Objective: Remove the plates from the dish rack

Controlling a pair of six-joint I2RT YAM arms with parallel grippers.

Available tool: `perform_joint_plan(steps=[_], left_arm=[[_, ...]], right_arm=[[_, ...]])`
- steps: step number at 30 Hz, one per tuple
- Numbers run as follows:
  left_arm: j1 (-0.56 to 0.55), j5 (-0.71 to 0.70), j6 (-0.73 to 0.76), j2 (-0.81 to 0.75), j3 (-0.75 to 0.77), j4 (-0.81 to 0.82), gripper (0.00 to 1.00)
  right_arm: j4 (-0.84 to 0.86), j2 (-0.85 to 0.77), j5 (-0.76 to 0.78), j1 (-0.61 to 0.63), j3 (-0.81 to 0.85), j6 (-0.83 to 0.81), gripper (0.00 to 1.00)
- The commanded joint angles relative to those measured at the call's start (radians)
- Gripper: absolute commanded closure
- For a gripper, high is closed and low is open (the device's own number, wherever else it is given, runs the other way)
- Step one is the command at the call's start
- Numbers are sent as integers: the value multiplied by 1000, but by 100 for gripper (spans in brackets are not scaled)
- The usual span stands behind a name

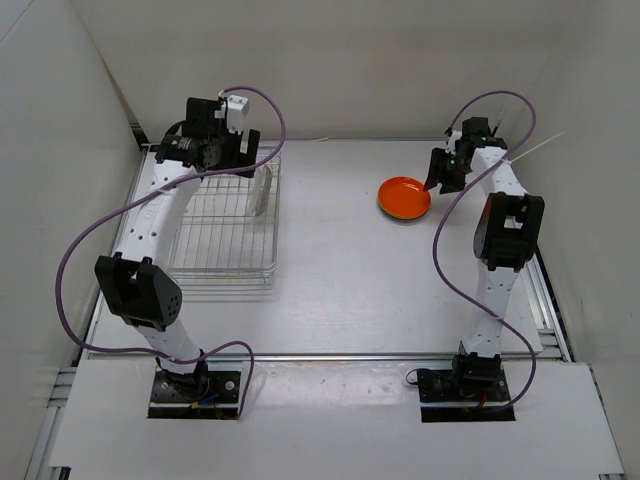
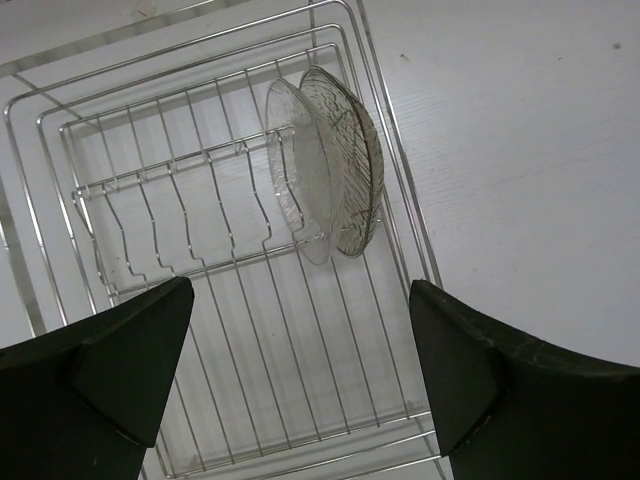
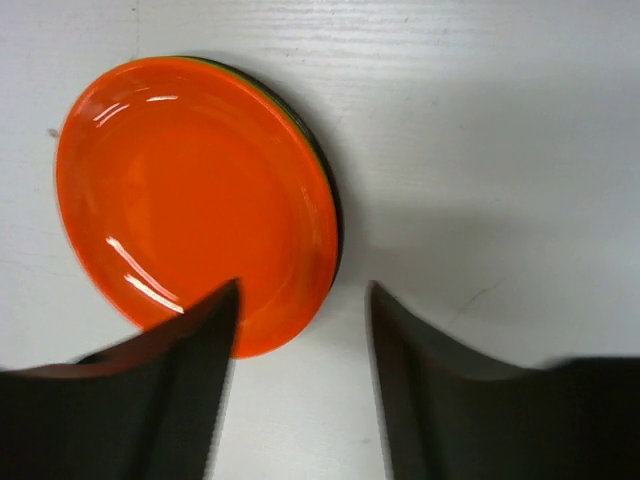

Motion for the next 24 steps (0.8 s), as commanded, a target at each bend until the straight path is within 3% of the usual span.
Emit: perform_joint_plan(steps=[1,4,5,11,15,24], left_arm=[[29,142,-47,-25,-10,13,0],[55,221,-82,1,3,13,0],[55,233,-83,11,12,13,0],[65,267,-136,78,1,41,0],[100,314,-168,135,-8,75,5],[189,434,-188,173,-50,168,8]], right_arm=[[-60,-133,10,5,27,-29,34],[-114,-214,21,-6,6,-29,13],[-126,-265,21,-6,-11,-46,0],[-232,-436,52,-6,-141,-112,0],[-198,-591,40,-6,-279,-132,3],[-198,-716,-13,-6,-378,-123,5]])
